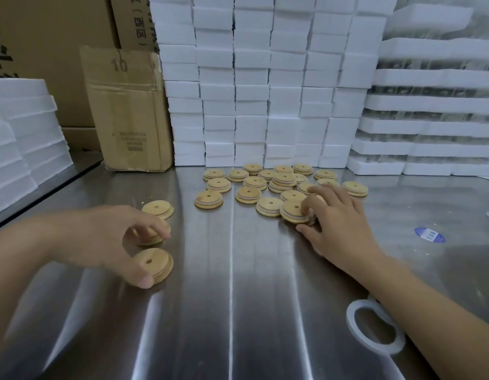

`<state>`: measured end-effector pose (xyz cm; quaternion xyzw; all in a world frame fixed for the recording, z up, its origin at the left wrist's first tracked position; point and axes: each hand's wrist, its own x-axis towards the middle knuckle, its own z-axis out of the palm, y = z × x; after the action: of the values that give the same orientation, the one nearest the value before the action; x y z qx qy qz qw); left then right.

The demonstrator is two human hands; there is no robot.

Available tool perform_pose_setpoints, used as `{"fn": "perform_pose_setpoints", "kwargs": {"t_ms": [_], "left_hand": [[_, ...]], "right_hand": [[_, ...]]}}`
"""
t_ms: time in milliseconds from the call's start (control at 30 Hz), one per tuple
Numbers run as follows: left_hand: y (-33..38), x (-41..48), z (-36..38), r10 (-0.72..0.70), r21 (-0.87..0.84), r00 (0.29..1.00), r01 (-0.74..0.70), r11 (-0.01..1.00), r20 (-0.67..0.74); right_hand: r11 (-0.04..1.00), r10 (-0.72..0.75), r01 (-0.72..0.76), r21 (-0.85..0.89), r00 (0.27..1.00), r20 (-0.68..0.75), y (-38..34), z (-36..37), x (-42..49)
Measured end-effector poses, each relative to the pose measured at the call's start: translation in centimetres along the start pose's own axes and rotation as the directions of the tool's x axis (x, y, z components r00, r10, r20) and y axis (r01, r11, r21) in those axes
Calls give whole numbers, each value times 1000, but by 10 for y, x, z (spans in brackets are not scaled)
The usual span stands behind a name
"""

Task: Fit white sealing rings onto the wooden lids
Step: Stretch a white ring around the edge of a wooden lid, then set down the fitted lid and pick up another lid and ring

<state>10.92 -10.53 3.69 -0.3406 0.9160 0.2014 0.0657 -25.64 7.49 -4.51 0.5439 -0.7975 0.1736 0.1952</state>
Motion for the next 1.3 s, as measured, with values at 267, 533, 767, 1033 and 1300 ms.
{"fn": "perform_pose_setpoints", "kwargs": {"t_ms": [267,533,767,1033,1300], "left_hand": [[26,16,22,69,68,993,-63,996,-94],[67,49,86,287,16,866,-308,951,-410],[96,70,105,192,84,842,-174,981,-504],[104,75,103,183,24,828,-201,979,-530],[91,61,97,68,22,840,-66,998,-538]], "right_hand": [[980,57,-67,187,997,58,3,-35,-1],[978,-88,-87,188,648,757,13,-106,-14],[994,-92,-21,107,367,926,-2,-114,-18],[802,-395,-173,572,564,725,-6,-104,-19],[567,-151,-260,782,900,409,-36,-62,-17]]}}
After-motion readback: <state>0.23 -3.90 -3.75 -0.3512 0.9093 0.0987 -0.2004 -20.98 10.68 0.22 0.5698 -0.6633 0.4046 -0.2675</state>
